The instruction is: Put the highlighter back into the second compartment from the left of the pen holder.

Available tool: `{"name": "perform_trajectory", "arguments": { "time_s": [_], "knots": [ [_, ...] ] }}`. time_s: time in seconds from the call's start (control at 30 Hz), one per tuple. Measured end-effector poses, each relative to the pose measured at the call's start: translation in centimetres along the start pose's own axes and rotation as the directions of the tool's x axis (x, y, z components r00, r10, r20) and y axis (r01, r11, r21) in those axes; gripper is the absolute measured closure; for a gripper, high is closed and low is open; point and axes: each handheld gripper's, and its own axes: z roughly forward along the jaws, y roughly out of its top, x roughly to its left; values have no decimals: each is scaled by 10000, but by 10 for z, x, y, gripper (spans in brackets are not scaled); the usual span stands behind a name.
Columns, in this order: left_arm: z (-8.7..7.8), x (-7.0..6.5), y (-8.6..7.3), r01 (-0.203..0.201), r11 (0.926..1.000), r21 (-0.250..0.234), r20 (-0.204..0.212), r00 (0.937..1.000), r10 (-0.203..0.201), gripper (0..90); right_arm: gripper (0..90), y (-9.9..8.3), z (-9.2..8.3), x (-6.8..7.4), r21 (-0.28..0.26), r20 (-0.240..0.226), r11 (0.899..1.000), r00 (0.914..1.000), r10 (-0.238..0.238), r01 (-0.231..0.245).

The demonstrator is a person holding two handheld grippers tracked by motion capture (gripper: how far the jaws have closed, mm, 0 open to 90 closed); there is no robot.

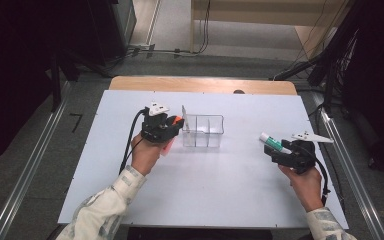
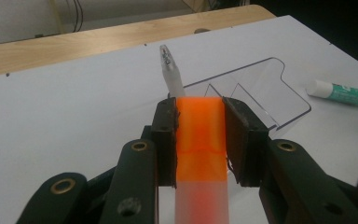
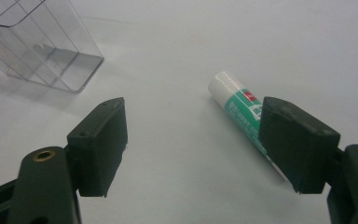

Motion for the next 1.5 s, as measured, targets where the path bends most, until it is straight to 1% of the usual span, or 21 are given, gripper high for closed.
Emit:
{"name": "perform_trajectory", "arguments": {
  "time_s": [0.13, 0.37, 0.57, 0.6, 0.7, 0.97, 1.17, 1.23, 1.5],
  "knots": [
    [4, -3, 4, -120, 9999, 95, -10, 9999, 120, 674, 225, 0, 0, 0, -3, -20, 10000, 10000, -3, 3],
    [14, -9, 11, -89, 9998, 162, 117, 9999, 87, 674, 225, 1, -1, 0, -58, -26, 10000, 10000, 26, -27],
    [23, -14, 18, -128, 9997, 202, 194, 9997, 124, 674, 225, 1, -1, 0, -75, -37, 10000, 10000, -39, 39],
    [24, -15, 19, -182, 9996, 236, 198, 9996, 178, 674, 225, 1, -1, 0, -72, -41, 10000, 10000, -36, 36],
    [29, -18, 22, -123, 9997, 231, 130, 9998, 120, 674, 224, 1, -1, 0, -67, -31, 10000, 10000, -39, 38],
    [44, -27, 33, -314, 9986, 418, 72, 9995, 311, 674, 225, 1, 0, -1, -60, 6, 9999, 9999, -110, 110],
    [54, -38, 43, -506, 9977, 460, 33, 9987, 505, 674, 225, 1, 0, -1, -44, 37, 9999, 9999, -97, 97],
    [57, -40, 46, -589, 9968, 548, 35, 9983, 588, 674, 225, 1, 0, -2, -47, 51, 10000, 9999, -87, 87],
    [68, -45, 56, -603, 9964, 591, 51, 9982, 601, 674, 225, 0, 1, -2, 6, 91, 9999, 9999, -146, 146]
  ]
}}
